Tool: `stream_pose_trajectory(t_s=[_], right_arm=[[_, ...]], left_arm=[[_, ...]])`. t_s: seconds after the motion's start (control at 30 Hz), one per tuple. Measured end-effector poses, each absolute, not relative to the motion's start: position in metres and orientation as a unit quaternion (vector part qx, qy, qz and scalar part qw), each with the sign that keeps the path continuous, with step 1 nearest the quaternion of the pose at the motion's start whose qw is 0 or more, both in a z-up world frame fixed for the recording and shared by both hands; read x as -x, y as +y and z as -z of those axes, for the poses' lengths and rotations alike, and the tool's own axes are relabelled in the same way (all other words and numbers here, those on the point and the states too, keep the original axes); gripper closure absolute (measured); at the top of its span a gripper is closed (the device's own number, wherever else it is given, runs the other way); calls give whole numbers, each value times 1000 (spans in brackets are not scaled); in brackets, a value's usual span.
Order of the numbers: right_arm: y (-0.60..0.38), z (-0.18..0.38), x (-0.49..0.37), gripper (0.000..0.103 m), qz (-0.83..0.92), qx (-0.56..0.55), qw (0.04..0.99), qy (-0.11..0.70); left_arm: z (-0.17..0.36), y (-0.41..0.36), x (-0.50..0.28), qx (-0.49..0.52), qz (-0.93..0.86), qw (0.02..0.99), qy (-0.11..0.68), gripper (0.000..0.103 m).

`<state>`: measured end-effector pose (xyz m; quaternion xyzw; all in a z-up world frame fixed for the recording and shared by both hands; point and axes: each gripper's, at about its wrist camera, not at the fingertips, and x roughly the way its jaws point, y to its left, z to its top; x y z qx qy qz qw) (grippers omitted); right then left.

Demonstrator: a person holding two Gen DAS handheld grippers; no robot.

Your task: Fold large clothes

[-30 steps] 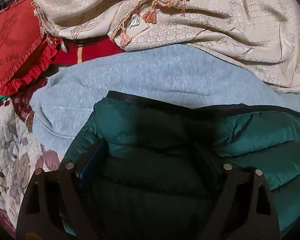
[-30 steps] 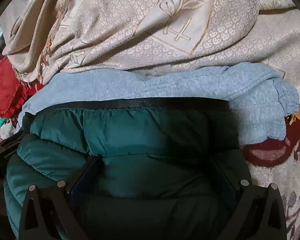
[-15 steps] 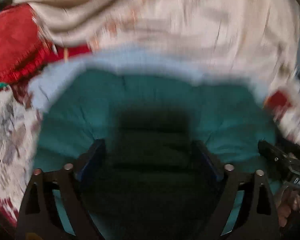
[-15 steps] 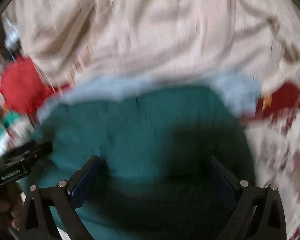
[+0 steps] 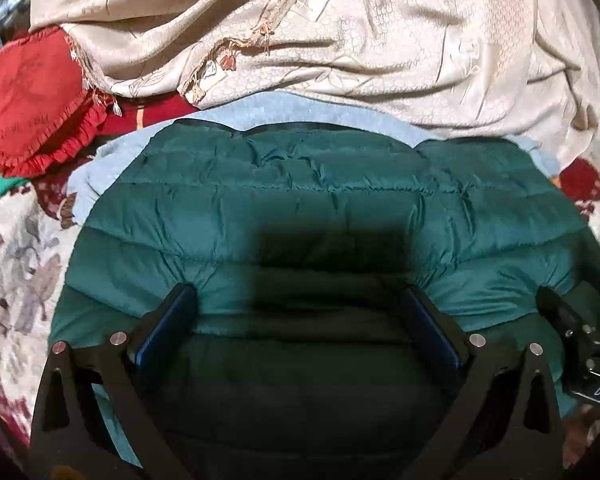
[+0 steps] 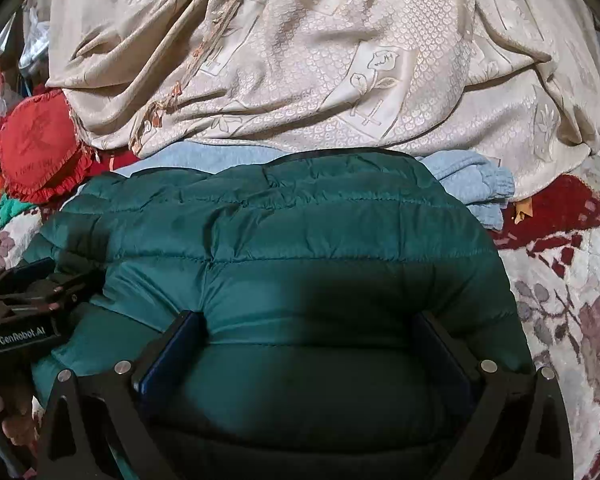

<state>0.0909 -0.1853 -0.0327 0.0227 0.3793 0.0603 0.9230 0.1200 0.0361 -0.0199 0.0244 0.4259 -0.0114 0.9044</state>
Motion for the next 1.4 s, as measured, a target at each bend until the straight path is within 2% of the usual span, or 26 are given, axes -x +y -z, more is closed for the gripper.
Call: stream_pose_trajectory(t_s=[0.13,0.2,0.27,0.4,0.6,0.83,1.0,1.13,1.3,1.4], right_arm=[[-204,14,-80,0,-88,-103,919,371],[-218,5,-68,0,-102,-167,899,392],[-223,-7,-51,0,-111,-182,891,401],[-219,-26,-17,0,-101,-137,896,409],[-210,-41,44,0,-77,-25,933,350],[-224,-24,59,0,-69,-47,938,337],[-241,-23,42,0,-81,-63,925,366],[-285,-20,5,0,-53,-88,922,374],[-341,20,-62,0,-36,-165,889,426],[-345,42,-95,0,-76,-197,872,442]], left_arm=[[8,52,-125,10,50,857,512,0],[-2,64,-116,34,59,847,528,1],[-15,73,-101,38,51,848,527,1],[-26,71,-61,48,38,859,508,1],[-29,39,-5,16,20,890,455,0],[-27,33,23,6,18,906,422,1],[-24,56,17,24,28,906,422,1],[-24,115,-21,38,-1,908,418,1],[12,180,-88,77,22,881,466,1],[32,199,-110,136,81,863,479,1]])
